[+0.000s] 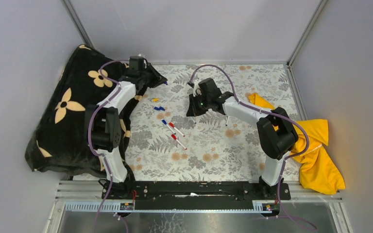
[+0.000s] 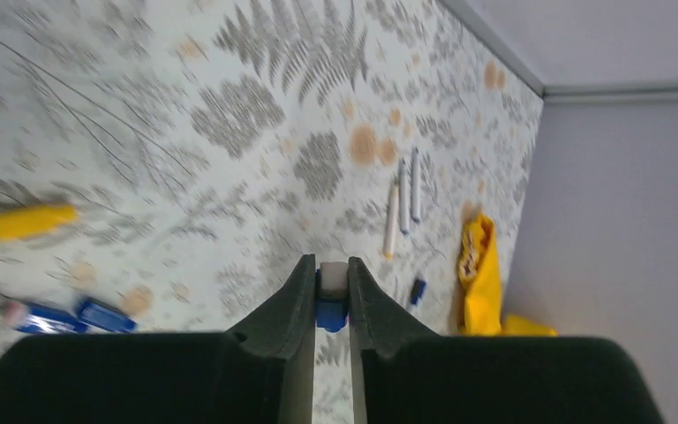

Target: Open the pen caps

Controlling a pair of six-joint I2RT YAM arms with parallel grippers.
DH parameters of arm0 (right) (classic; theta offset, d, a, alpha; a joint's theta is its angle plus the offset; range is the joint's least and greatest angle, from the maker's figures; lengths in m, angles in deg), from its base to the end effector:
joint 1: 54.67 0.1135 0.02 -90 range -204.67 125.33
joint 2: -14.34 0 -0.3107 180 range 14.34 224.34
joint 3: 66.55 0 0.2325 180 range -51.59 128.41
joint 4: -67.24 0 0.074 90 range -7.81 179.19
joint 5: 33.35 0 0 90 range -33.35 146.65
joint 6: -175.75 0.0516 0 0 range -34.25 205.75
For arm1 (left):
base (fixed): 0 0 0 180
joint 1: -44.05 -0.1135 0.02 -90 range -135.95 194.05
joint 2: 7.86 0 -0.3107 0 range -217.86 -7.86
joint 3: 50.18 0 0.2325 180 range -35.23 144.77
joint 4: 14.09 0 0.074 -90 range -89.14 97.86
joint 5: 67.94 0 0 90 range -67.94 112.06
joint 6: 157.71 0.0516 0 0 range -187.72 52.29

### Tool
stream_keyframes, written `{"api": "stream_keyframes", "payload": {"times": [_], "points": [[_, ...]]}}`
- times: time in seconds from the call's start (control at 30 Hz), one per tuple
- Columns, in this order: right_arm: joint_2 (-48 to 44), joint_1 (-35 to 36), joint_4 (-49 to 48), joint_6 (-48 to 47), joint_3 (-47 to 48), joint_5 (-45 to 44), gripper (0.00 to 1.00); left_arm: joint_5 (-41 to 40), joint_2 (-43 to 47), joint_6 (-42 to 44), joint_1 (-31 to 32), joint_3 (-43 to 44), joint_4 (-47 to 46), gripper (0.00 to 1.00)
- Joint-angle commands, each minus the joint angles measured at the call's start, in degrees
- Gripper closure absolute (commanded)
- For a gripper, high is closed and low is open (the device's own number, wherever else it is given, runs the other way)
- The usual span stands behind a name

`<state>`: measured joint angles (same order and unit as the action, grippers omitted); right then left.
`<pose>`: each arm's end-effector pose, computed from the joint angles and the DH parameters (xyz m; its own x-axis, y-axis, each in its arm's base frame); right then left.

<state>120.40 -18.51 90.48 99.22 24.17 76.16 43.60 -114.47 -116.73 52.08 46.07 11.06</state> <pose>0.3338 0.2653 0.2741 -0.6683 -0.2164 -0.7117 -0.6286 0.6760 0.3846 0.4299 -0.0798 0.2986 -0.6987 -0.6106 -0.3728 -0.1549 0.6379 -0.7544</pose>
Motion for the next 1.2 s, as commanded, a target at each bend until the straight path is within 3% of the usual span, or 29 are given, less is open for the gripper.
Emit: {"api": "stream_keyframes", "payload": {"times": [0.0,0.33,0.6,0.97,1.17], "points": [[-3.0,0.4,5.5,-1.9,0.1,1.3,1.00,-4.9,-1.7,5.8,-0.3,3.4,1.5,1.00],[-0.2,-2.1,8.8,-3.8,6.9,-9.2,1.00,-10.3,0.0,6.2,-0.2,-1.6,4.7,1.00],[9.3,-5.7,12.0,-8.6,16.2,-17.9,1.00,-15.1,-0.2,4.9,-0.5,-8.6,5.5,0.84],[17.8,-10.1,11.4,-12.9,23.7,-23.9,1.00,-16.4,-3.0,3.1,-0.8,-8.1,5.5,0.58],[21.0,-10.4,11.8,-14.8,25.8,-25.6,1.00,-16.8,-3.4,2.3,-0.9,-9.0,4.7,0.57]]}}
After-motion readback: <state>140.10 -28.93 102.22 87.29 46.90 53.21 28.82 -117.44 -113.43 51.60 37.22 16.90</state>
